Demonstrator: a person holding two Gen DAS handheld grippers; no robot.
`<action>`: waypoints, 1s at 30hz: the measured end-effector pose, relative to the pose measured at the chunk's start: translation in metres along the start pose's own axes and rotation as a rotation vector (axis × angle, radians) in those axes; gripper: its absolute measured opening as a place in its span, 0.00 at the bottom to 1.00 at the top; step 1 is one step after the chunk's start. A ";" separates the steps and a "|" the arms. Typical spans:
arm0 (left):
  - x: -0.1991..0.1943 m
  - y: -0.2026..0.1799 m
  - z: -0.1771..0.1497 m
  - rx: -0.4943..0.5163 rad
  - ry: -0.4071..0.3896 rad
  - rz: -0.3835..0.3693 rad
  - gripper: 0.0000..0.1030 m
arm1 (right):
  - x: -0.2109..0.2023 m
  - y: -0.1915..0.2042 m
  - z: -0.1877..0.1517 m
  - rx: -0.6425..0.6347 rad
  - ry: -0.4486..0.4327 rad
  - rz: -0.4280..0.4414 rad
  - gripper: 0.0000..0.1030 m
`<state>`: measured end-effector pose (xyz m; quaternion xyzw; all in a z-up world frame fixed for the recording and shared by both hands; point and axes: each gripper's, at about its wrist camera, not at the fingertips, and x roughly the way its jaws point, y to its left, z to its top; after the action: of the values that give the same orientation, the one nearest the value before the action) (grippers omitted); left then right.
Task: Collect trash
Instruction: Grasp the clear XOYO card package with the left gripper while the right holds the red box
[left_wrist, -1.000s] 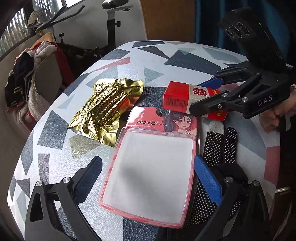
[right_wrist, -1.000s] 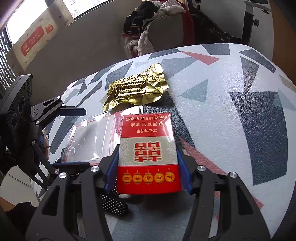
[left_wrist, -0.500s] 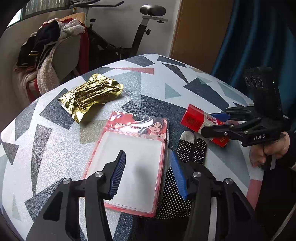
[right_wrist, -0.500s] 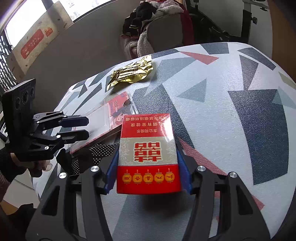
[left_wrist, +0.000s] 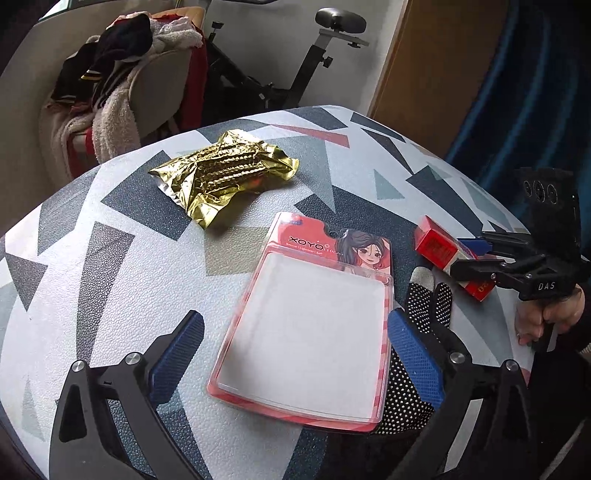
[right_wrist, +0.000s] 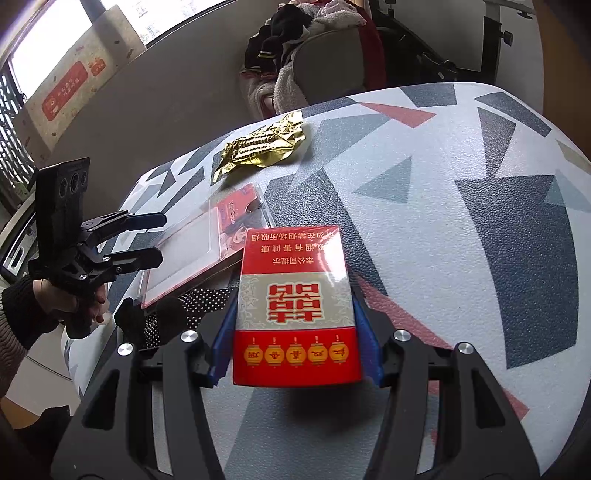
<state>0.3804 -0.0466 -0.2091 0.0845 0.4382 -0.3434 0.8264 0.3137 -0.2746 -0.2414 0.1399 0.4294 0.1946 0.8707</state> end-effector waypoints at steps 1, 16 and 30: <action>0.001 -0.002 -0.002 0.010 0.002 -0.011 0.94 | 0.000 0.000 0.000 0.001 -0.001 0.001 0.56; 0.008 -0.011 -0.008 0.051 0.042 0.015 0.92 | 0.000 0.001 0.000 -0.004 -0.001 -0.005 0.56; 0.012 -0.025 -0.007 0.075 0.098 0.064 0.92 | 0.001 0.002 0.000 -0.009 -0.001 -0.008 0.56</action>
<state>0.3641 -0.0680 -0.2184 0.1461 0.4618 -0.3287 0.8108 0.3140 -0.2725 -0.2410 0.1346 0.4288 0.1931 0.8722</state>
